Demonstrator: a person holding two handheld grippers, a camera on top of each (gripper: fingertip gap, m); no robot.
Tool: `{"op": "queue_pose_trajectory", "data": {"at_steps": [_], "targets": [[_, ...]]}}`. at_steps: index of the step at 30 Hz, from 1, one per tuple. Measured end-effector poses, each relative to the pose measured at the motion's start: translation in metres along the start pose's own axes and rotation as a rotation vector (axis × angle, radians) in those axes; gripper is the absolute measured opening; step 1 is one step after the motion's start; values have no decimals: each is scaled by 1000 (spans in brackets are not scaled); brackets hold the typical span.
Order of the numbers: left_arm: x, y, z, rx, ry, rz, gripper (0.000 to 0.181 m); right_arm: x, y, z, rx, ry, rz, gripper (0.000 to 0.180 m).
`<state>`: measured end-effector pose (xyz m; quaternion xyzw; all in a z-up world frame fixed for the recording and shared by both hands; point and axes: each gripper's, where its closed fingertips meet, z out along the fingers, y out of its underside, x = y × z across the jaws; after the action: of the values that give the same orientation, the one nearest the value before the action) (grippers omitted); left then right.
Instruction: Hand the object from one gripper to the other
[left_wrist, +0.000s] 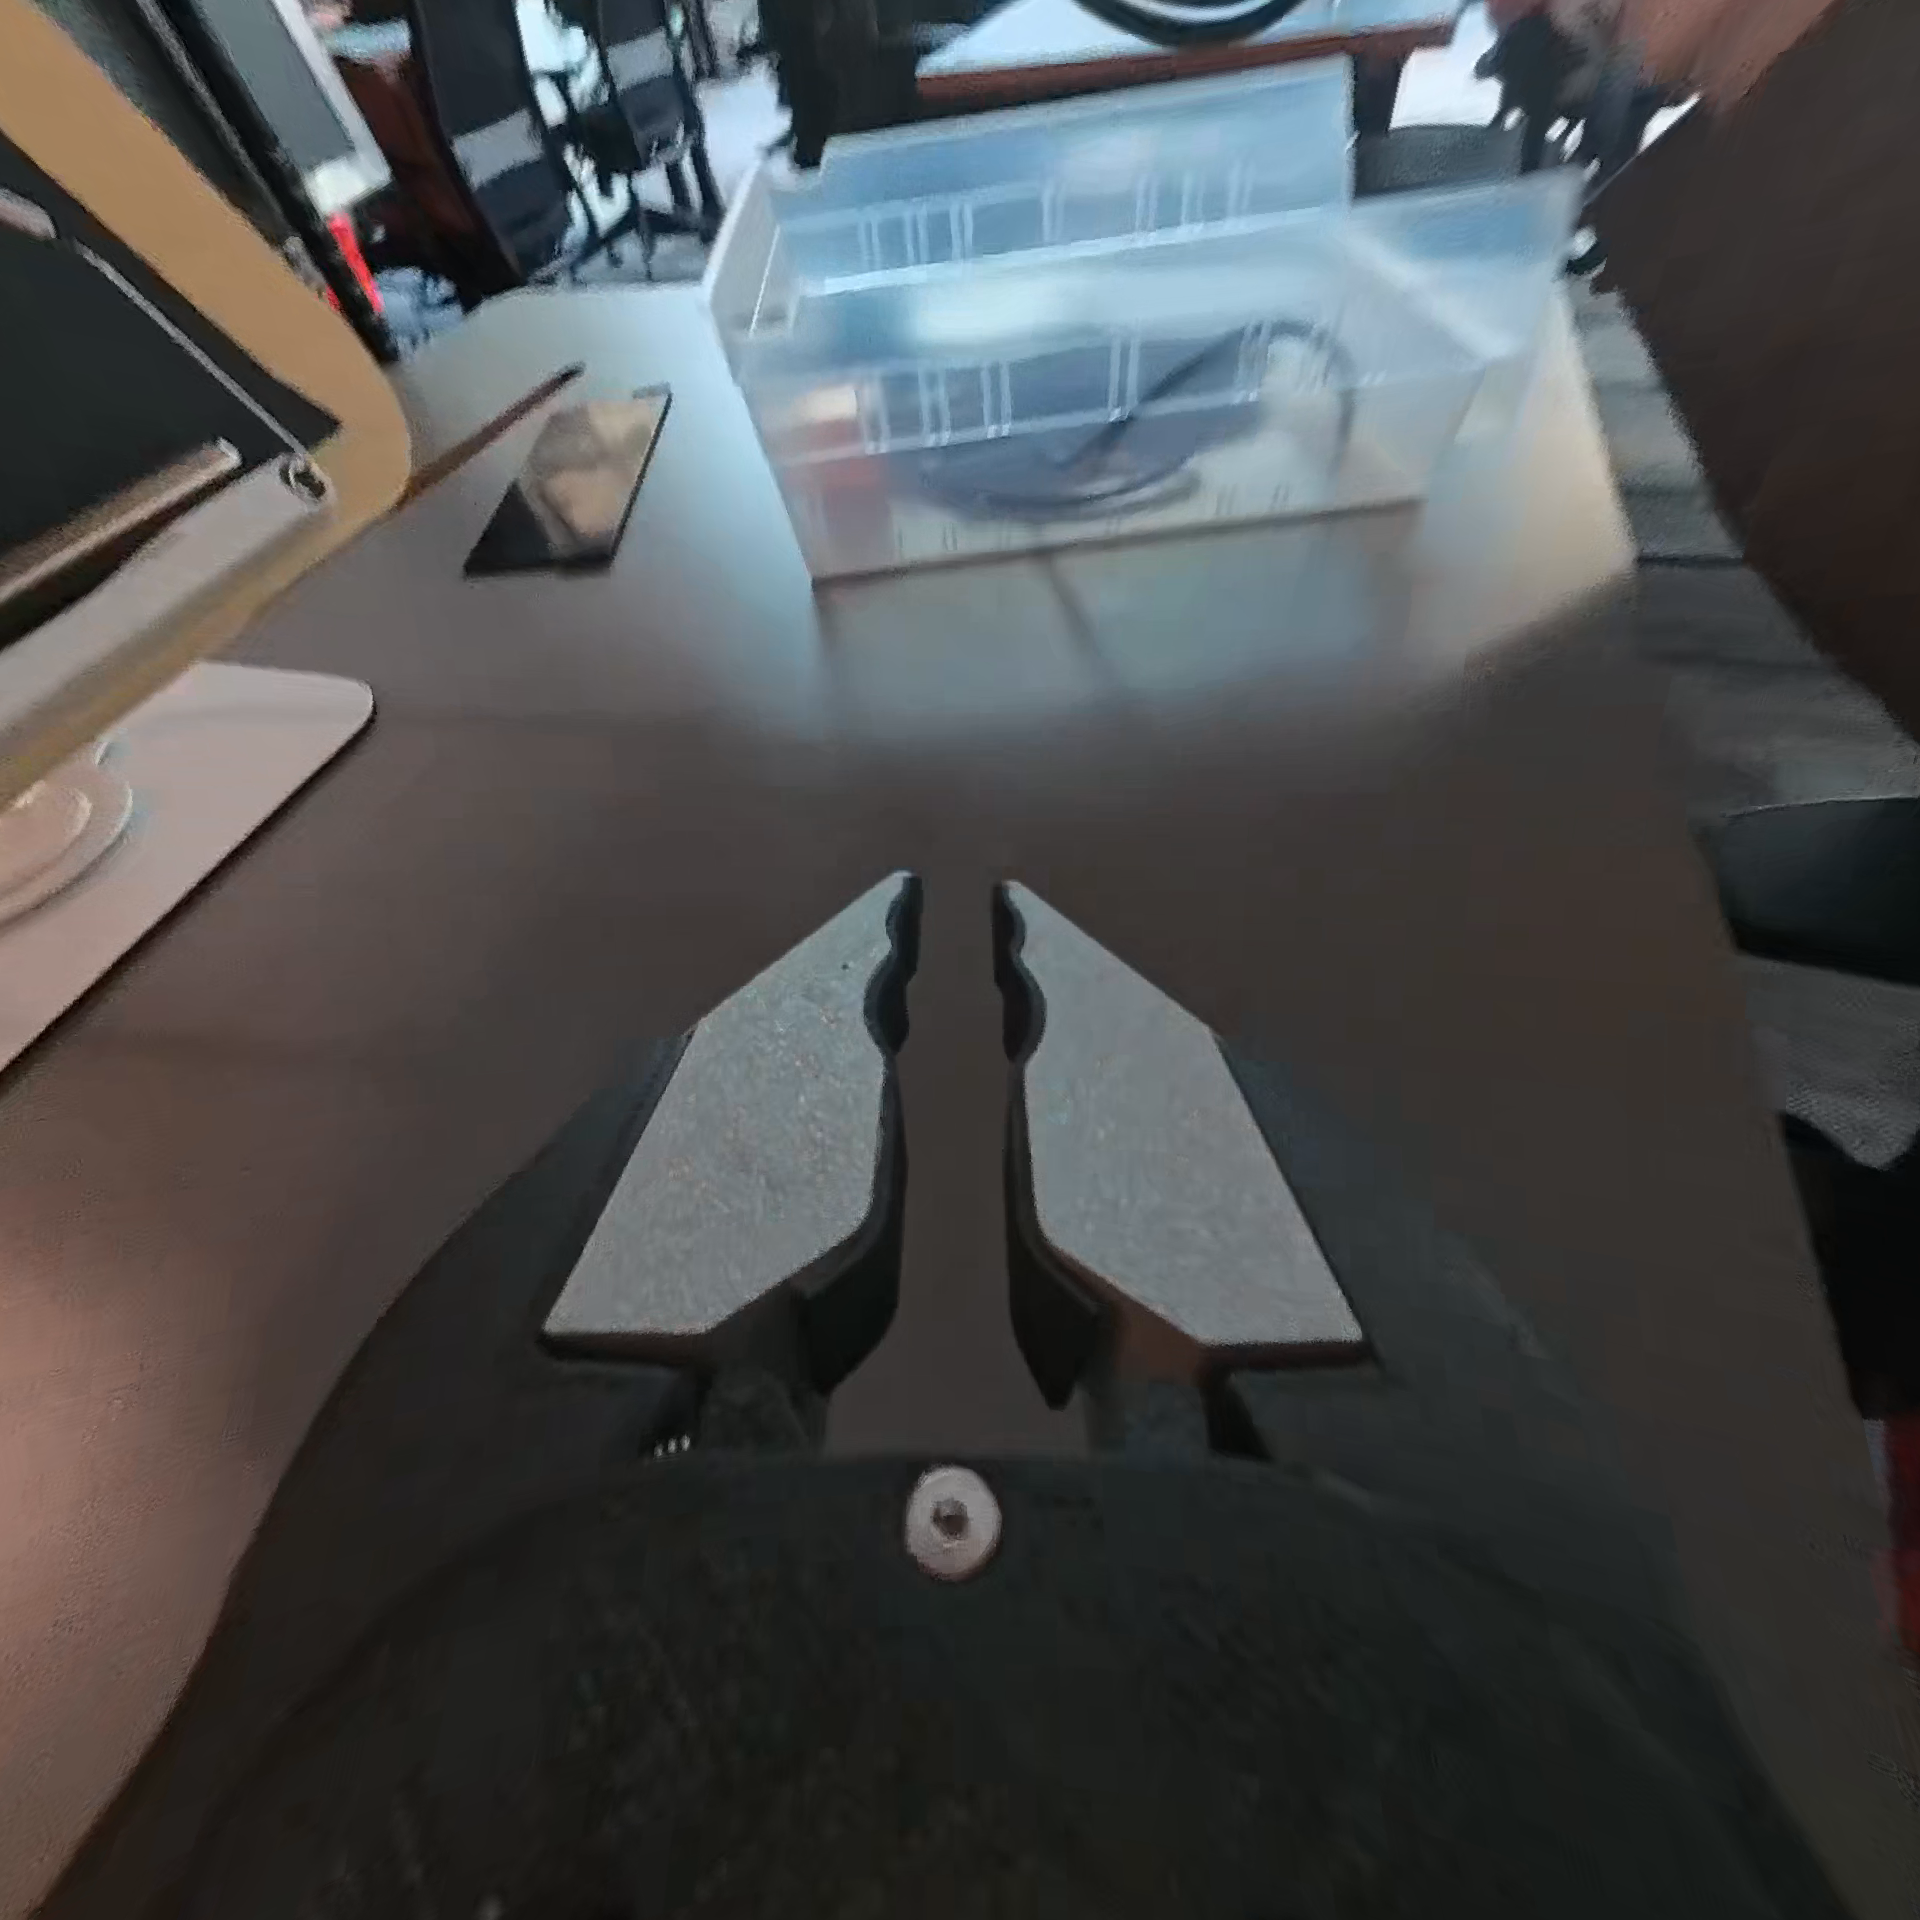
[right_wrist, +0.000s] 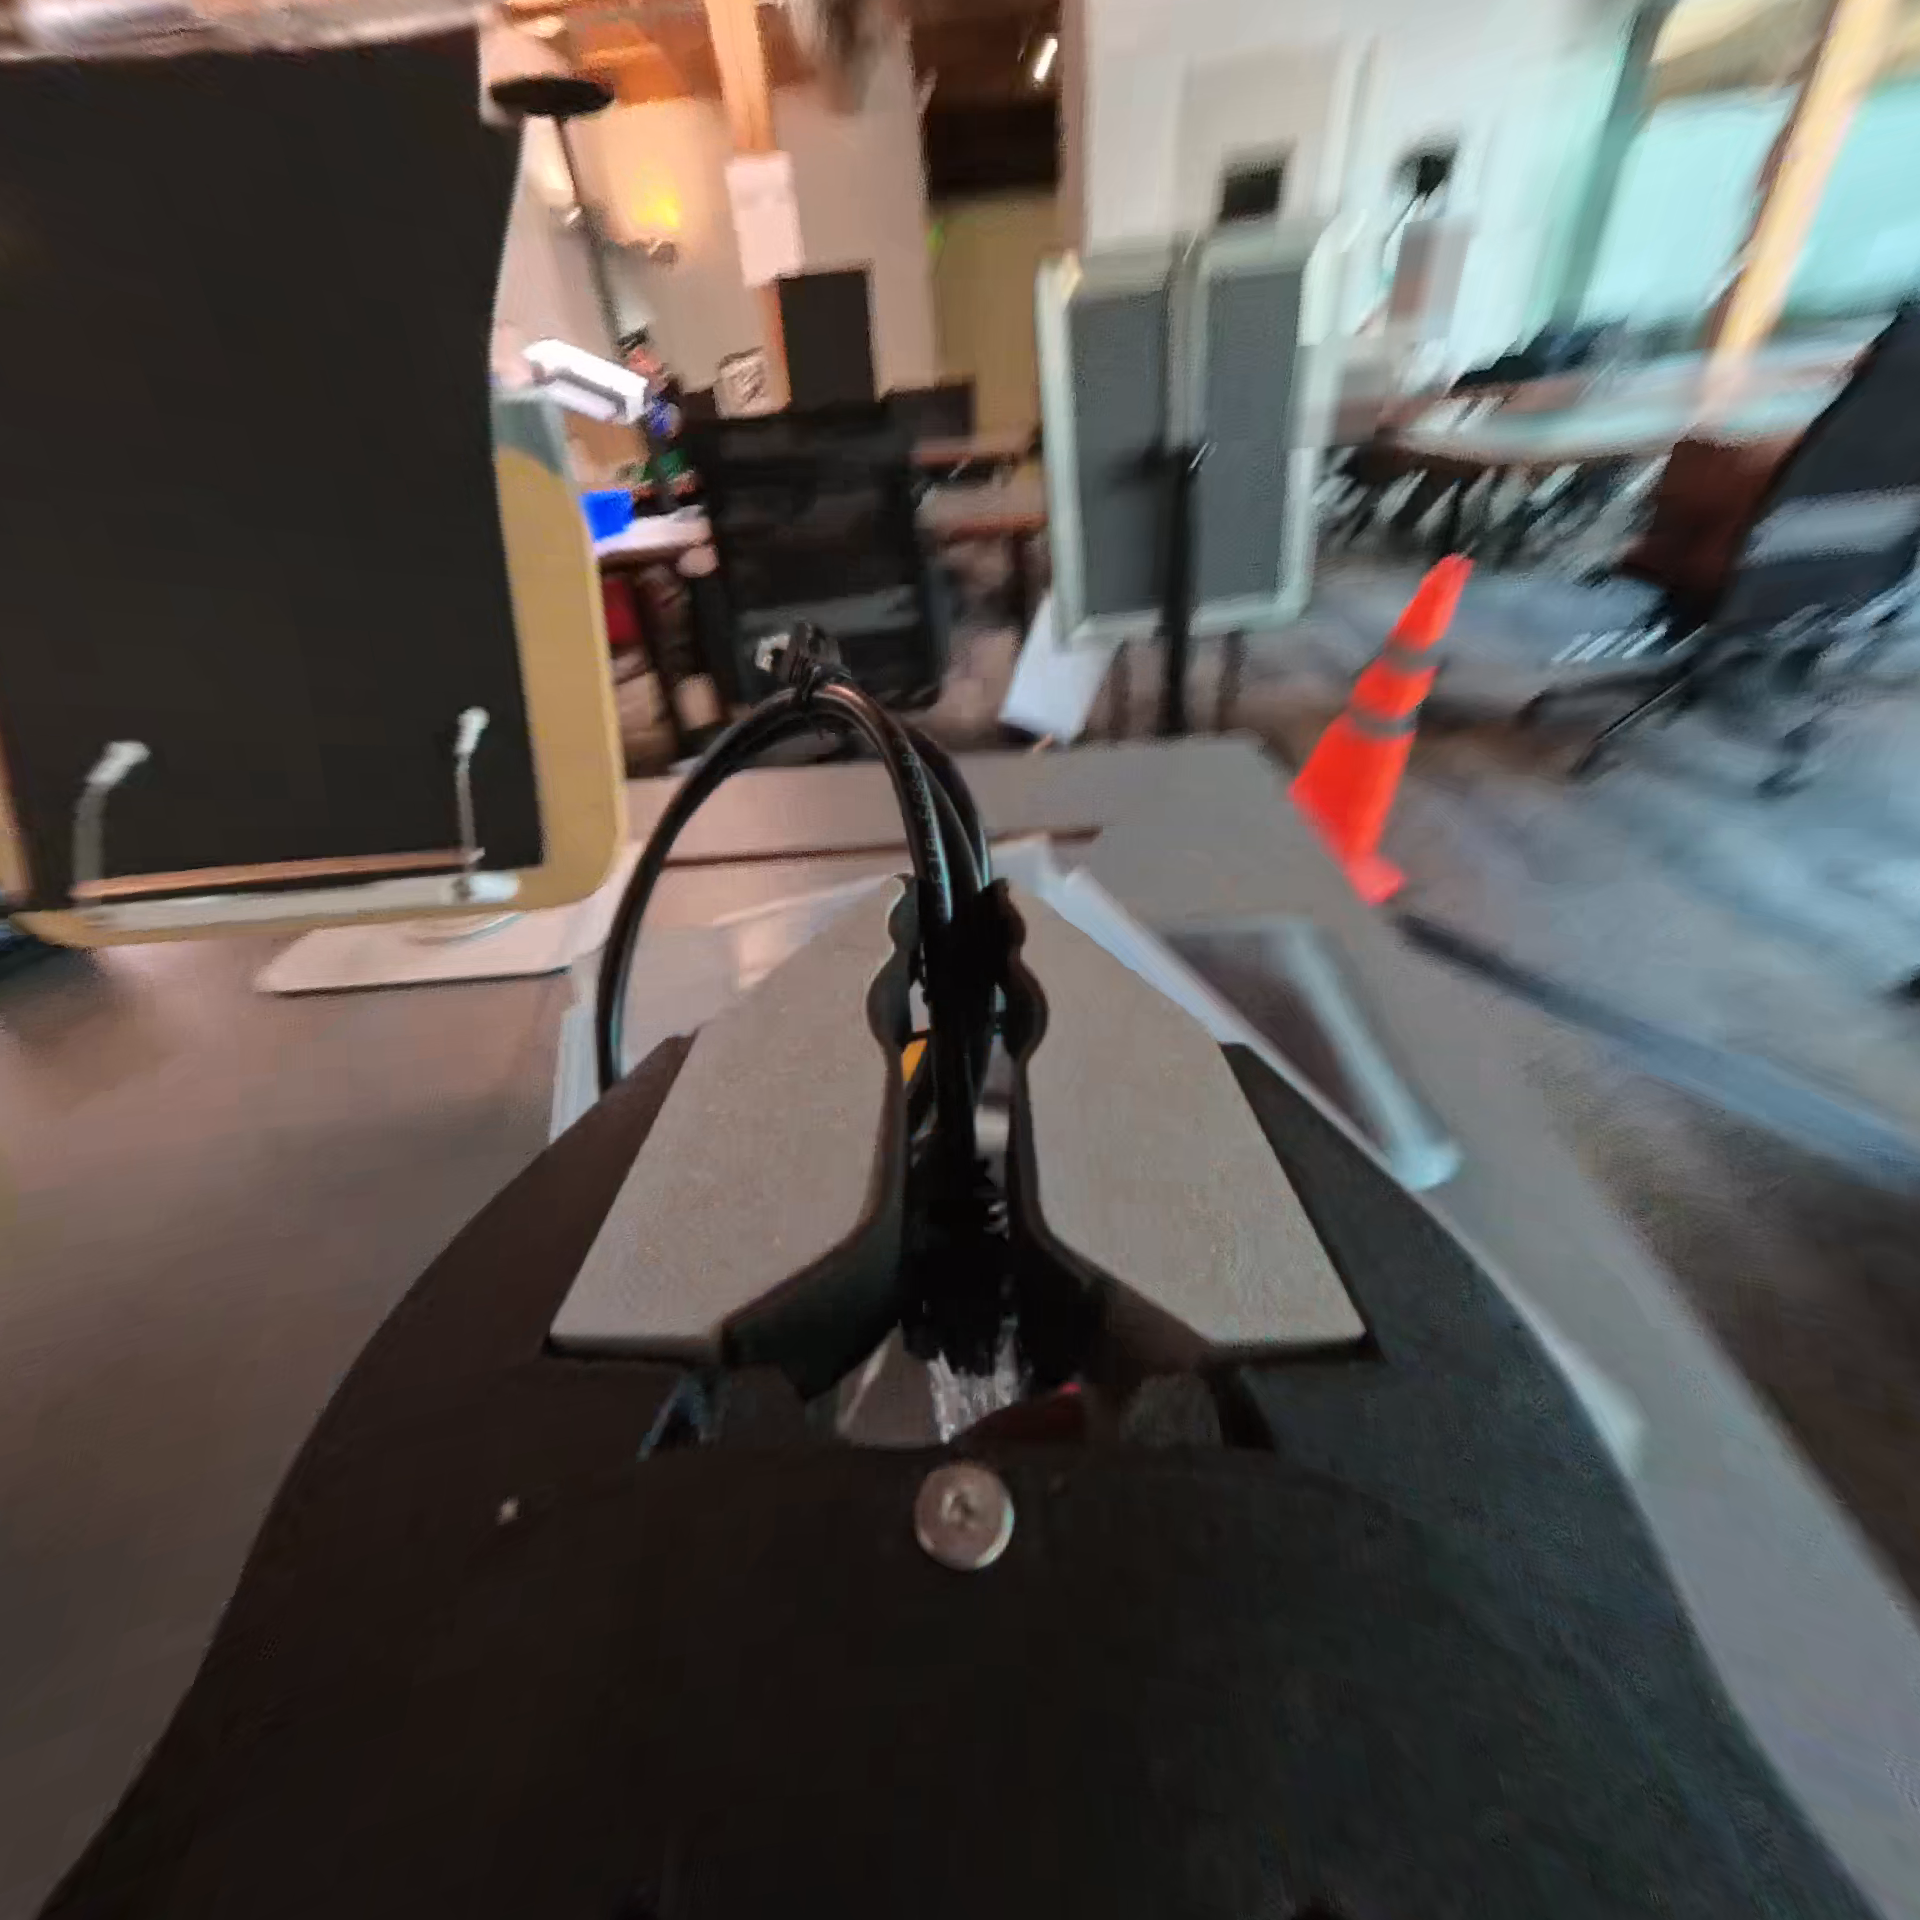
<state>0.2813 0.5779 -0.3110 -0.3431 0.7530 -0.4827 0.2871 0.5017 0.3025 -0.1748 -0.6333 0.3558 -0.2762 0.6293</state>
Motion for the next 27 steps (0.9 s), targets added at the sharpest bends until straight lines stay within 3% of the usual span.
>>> {"op": "queue_pose_trajectory", "data": {"at_steps": [3,5,7,11,17,21,27], "targets": [[-3,12,6,-54,-11,-27,11,-2,40,27,-149,-130,245,17],[-2,15,9,-64,1,-48,11,-8,82,39,-358,-161,258,38],[-2,11,13,-45,17,-72,10,-17,86,45,-408,-180,237,65],[0,3,14,-19,43,-96,10,-10,51,36,-296,-65,115,58],[-8,6,8,4,-38,-62,14,-69,5,5,-162,-227,107,65],[-12,2,3,48,-53,-90,20,-121,5,-6,-206,-306,-4,74],[-11,-2,-1,82,-56,-62,28,-225,31,-11,-299,-562,-87,67]]}}
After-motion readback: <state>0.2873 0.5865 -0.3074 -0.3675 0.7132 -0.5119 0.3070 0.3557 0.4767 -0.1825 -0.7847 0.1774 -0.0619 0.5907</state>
